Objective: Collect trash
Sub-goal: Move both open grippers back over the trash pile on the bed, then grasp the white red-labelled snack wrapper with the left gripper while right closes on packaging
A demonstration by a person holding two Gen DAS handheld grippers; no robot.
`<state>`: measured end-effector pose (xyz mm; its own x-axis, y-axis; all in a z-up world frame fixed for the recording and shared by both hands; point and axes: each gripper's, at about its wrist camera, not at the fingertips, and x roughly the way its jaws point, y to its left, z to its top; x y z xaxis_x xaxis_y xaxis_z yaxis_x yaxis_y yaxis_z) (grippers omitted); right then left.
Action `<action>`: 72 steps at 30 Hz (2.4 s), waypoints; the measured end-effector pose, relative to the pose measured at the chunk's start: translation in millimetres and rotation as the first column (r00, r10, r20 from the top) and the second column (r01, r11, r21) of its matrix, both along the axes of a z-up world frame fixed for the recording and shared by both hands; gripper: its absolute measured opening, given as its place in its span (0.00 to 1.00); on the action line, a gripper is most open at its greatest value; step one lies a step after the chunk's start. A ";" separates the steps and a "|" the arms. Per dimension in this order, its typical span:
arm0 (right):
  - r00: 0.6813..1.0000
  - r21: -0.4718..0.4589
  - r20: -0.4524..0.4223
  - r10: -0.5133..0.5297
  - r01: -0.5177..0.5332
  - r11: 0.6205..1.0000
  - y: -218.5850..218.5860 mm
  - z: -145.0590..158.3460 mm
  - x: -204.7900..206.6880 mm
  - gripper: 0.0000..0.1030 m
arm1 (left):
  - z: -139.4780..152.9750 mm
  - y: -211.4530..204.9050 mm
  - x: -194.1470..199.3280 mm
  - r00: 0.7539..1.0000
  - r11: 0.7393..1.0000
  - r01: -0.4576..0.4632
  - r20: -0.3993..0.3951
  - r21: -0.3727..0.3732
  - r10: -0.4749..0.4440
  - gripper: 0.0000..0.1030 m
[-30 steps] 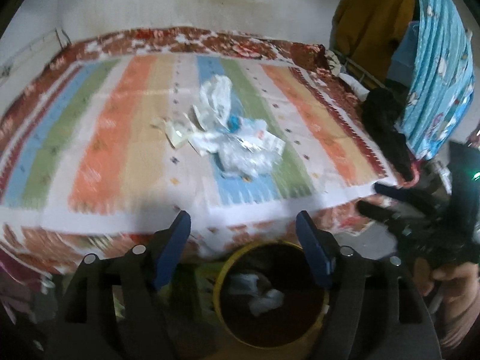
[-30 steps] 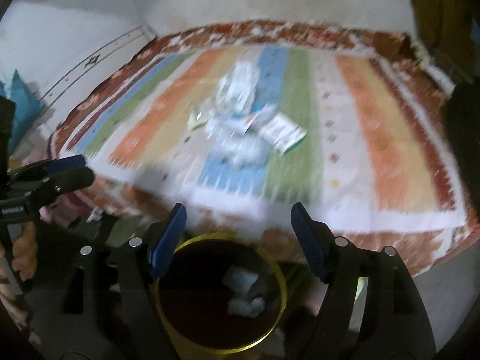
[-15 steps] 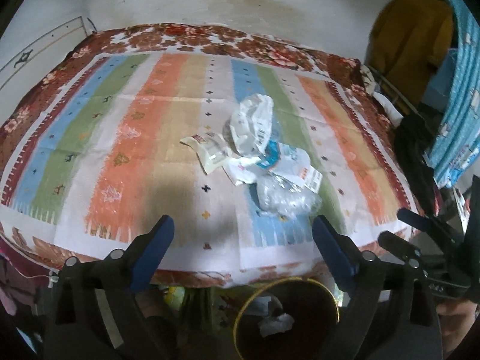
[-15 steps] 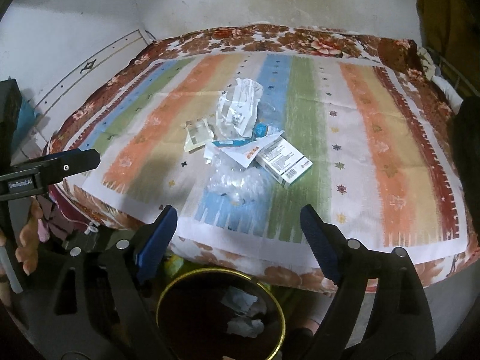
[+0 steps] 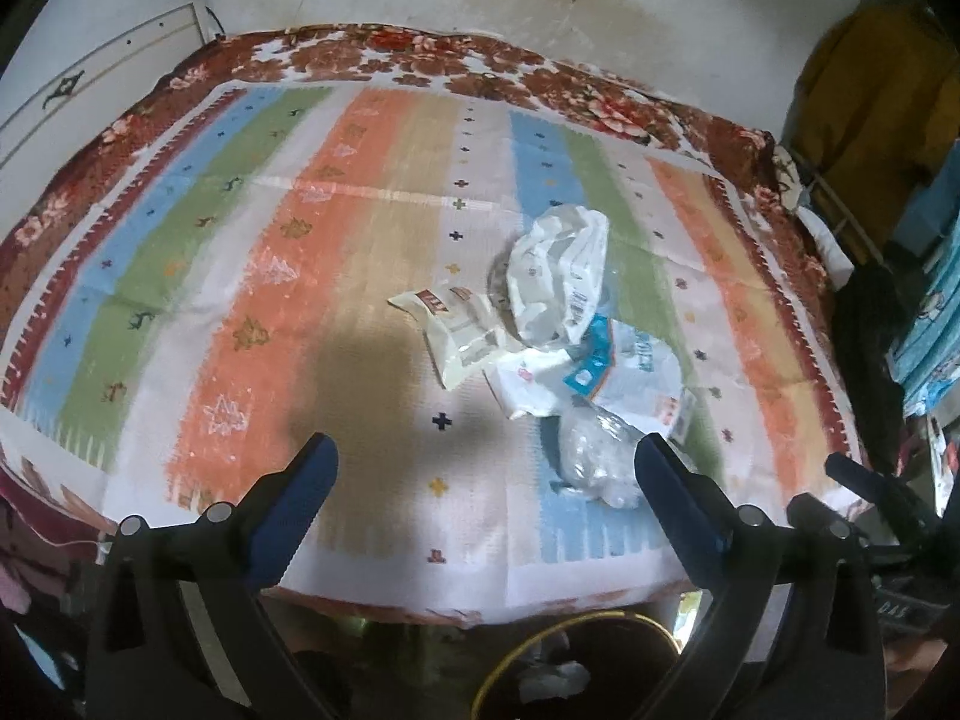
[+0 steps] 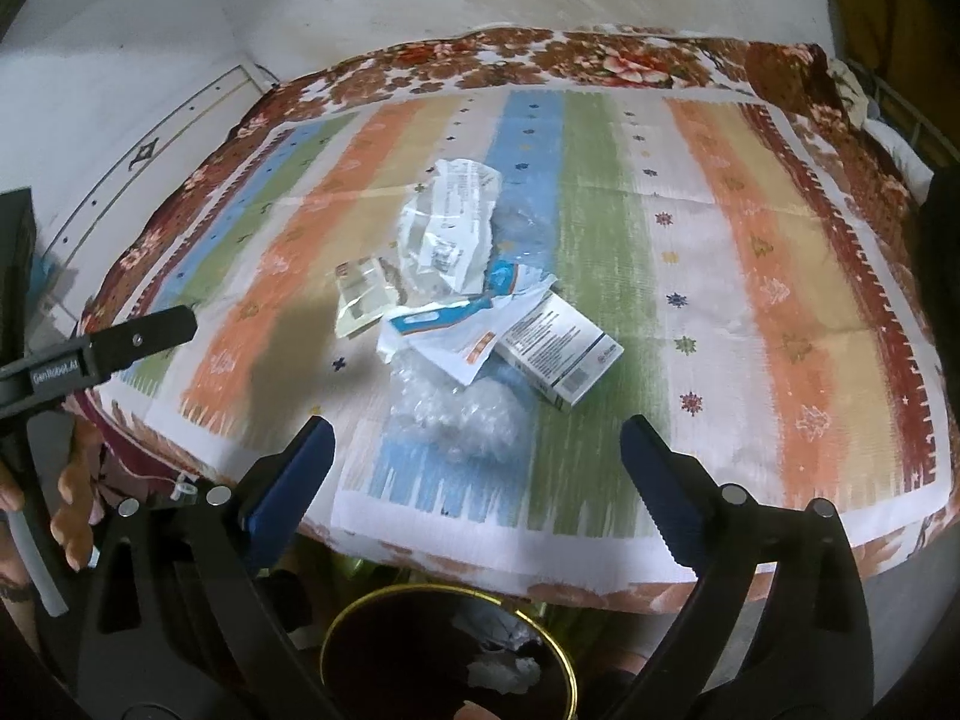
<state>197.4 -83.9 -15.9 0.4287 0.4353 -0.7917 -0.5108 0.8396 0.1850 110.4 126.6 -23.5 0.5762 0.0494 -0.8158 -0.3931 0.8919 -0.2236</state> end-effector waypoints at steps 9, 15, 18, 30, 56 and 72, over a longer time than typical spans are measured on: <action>1.000 -0.029 -0.016 -0.008 0.007 1.000 10.2 -10.3 25.5 0.90 | -22.9 20.3 23.8 0.999 0.998 -0.048 -0.016 -0.045 0.048 0.94; 0.999 -0.045 -0.041 -0.018 0.016 0.999 18.7 -24.8 46.8 0.90 | -49.4 35.0 49.7 0.996 0.998 -0.057 -0.064 -0.038 0.054 0.94; 0.997 -0.038 -0.076 -0.017 0.014 0.999 22.7 -34.4 55.5 0.90 | -53.0 41.1 58.3 0.997 0.995 -0.065 -0.056 -0.076 0.061 0.94; 0.986 -0.028 -0.161 -0.039 0.035 0.999 42.5 -58.3 86.8 0.85 | -83.0 60.7 90.3 0.992 0.992 -0.094 -0.093 -0.085 0.086 0.93; 0.939 -0.032 -0.344 -0.028 0.018 0.999 75.7 -101.5 136.7 0.14 | -146.7 76.1 150.5 0.980 0.979 -0.044 -0.198 -0.198 0.004 0.17; 0.991 0.006 -0.127 0.043 -0.043 0.999 63.4 -37.0 112.5 0.06 | -85.7 85.3 109.3 0.989 0.990 -0.054 -0.145 -0.127 0.036 0.10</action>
<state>309.9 -20.6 -52.9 0.3059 0.4539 -0.8369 -0.5187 0.8166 0.2533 219.7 211.9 -109.2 0.4540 -0.0398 -0.8901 -0.4681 0.8394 -0.2763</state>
